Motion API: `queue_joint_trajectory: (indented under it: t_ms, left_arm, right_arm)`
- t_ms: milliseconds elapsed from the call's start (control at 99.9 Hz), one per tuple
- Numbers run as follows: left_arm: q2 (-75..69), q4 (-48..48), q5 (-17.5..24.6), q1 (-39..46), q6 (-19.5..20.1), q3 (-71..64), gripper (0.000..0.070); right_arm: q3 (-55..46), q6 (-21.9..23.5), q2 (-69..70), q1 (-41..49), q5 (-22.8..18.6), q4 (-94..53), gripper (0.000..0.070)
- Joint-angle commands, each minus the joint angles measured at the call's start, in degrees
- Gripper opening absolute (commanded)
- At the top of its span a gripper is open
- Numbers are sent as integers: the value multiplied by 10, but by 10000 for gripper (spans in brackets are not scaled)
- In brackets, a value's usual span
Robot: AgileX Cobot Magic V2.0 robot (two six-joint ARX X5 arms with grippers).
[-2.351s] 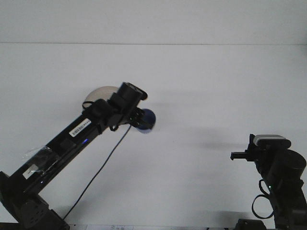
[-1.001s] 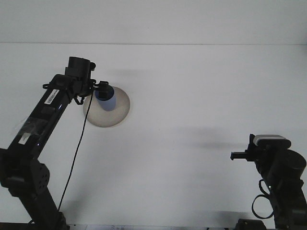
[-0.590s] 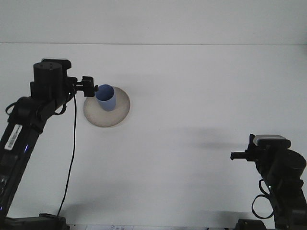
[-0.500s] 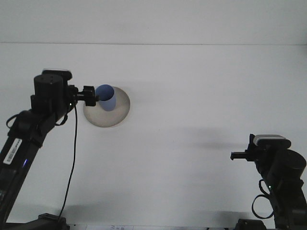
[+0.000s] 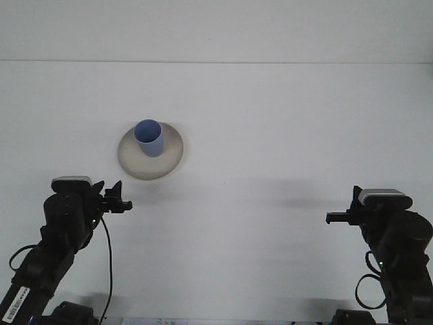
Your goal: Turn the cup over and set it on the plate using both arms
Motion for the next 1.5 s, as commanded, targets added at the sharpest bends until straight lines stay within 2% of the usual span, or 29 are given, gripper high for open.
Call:
queue_joint_trajectory:
  t_ms: [0,961,1071,1421,1491]
  left_arm:
    - [0,9,-10,-2,-1,8,8]
    - [-2,44,-9,-2,-1,8,12]
    - [-2,44,-10,-1,29,8,12]
    - [-3,69,-10,7,40,8,12]
    - [-6,101,-16,10,62,4,12]
  right_arm:
    - [3,4,3,1,0,7,0]
    - [3,4,3,1,0,7,0]
    - [3,4,3,1,0,7,0]
    - [3,4,3,1,0,7,0]
    - [3,4,3,1,0,7,0]
